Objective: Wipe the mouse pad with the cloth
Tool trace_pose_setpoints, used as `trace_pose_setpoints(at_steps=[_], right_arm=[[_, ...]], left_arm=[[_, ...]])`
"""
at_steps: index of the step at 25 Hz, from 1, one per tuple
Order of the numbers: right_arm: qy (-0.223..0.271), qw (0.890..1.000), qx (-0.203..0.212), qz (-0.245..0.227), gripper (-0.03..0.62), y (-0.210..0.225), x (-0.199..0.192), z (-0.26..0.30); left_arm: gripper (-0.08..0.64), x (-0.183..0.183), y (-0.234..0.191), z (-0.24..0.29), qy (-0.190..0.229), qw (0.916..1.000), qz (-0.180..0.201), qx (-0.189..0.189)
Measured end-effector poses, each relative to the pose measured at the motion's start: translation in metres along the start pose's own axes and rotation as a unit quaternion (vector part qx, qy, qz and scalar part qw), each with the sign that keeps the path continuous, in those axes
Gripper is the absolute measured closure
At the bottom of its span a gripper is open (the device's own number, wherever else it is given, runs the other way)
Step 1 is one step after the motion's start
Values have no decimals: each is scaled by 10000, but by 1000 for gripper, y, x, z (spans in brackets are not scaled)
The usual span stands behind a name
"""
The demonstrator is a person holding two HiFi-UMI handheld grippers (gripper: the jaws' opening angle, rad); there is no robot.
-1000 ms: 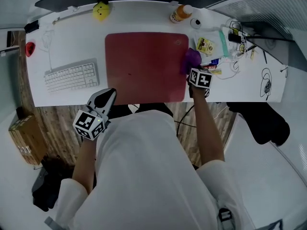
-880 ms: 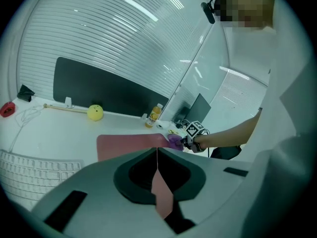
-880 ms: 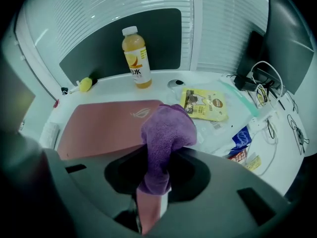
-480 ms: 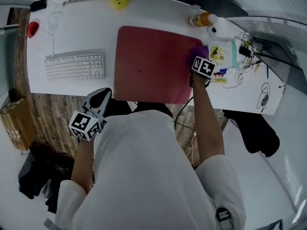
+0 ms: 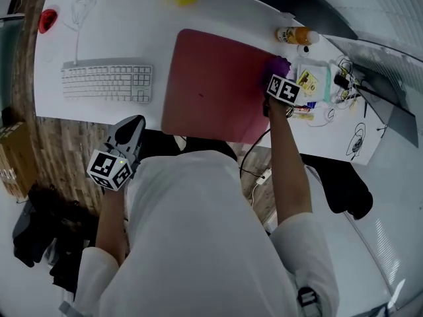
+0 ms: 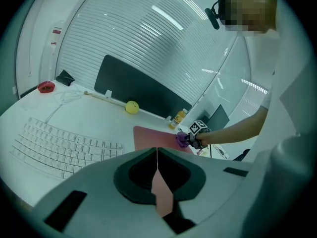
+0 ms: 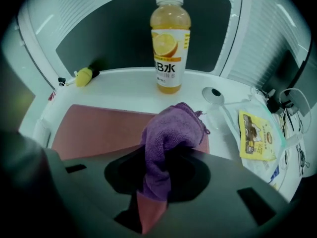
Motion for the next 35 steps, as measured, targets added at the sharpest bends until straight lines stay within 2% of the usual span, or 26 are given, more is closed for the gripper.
trace_pose_setpoints(at_steps=[7,18,35], right_arm=[[-110,9992,160,-344,476,-35,8,2],[-36,9969,352,-697,476,-99,20,5],[81,9891,819,-1222,476,-211,38,10]], left_arm=[[538,-5,-12,-1,104,9998,-110,-106],[538,-18,-43,-27,298,9989,-354,61],[538,-21,-85,-63,464,9975,-487,234]])
Point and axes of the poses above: the fingertips, and each gripper's own axes: z forward along the fingers, y to its right, x out of its top, the point moved 7 cm from there along -z, backward along the fingers, and after that the axes turned 7 degrees about -y, right-handed, at the moved point
